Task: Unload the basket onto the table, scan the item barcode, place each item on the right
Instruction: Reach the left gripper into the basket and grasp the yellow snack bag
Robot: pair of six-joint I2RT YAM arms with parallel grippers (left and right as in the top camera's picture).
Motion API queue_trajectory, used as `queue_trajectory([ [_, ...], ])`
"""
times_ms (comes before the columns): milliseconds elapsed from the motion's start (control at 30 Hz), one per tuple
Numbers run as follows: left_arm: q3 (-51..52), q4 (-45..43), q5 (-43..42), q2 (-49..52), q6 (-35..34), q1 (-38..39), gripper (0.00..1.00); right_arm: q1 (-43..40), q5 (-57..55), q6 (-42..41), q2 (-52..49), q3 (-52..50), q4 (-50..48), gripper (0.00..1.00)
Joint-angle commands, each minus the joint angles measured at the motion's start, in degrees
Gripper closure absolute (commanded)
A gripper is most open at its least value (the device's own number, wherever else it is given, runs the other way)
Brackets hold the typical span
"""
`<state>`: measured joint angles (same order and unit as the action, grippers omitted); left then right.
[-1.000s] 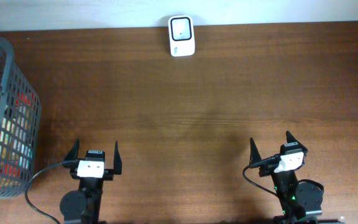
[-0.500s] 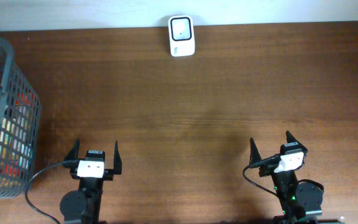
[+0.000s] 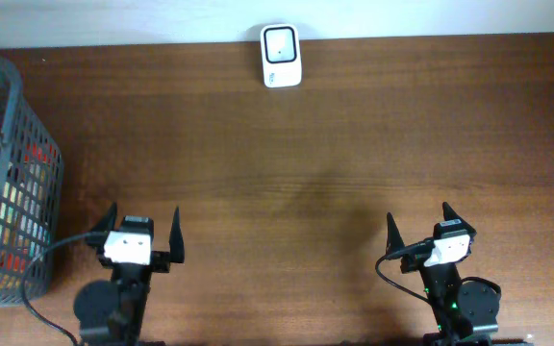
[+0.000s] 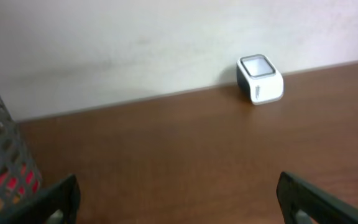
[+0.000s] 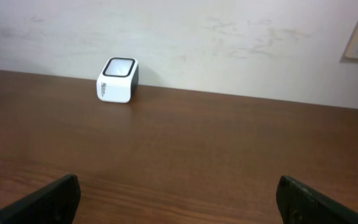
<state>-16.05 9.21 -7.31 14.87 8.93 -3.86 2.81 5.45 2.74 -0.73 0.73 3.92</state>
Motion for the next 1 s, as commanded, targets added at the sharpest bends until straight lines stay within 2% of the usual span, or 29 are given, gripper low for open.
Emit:
queue_trajectory([
  [0,-11.23,4.52,-1.77,9.94,-0.31,0.07,0.01,-0.22,0.31,-0.46,0.37,-0.42,0.17,0.01],
  [100,-27.91,15.52,-3.48,25.46,-0.28,0.07,0.01,-0.22,0.31,-0.46,0.37,-0.42,0.17,0.01],
  [200,-50.73,33.55,-6.69,45.68,-0.31,0.07,0.01,-0.22,0.31,-0.46,0.37,-0.42,0.17,0.01],
  [267,-63.84,41.03,-15.56,56.85,-0.31,0.07,0.01,-0.22,0.31,-0.46,0.37,-0.42,0.17,0.01],
  [500,-64.89,37.03,-16.92,59.41,-0.28,0.04,0.01,-0.22,0.31,-0.46,0.37,-0.42,0.17,0.01],
  [567,-66.73,34.73,-13.22,59.45,-2.56,-1.40,0.01,-0.22,0.31,-0.44,0.37,-0.42,0.17,0.01],
  [633,-76.35,37.64,-5.33,61.05,-6.75,-8.09,0.01,-0.22,0.33,-0.46,0.37,-0.42,0.17,0.01],
  [733,-88.65,43.28,-4.17,64.76,-8.35,-18.53,0.01,-0.22,0.31,-0.46,0.37,-0.42,0.15,0.01],
  [800,-90.29,44.30,0.09,65.81,-14.45,-28.81,0.01,-0.22,0.31,-0.46,0.37,-0.42,0.17,0.01],
  [867,-89.90,44.87,1.60,66.60,-17.31,-35.58,0.01,-0.22,0.31,-0.44,0.37,-0.42,0.17,0.01],
  [967,-89.90,46.14,8.39,70.01,-17.25,-39.65,0.01,-0.22,0.31,-0.44,0.37,-0.42,0.17,0.01],
])
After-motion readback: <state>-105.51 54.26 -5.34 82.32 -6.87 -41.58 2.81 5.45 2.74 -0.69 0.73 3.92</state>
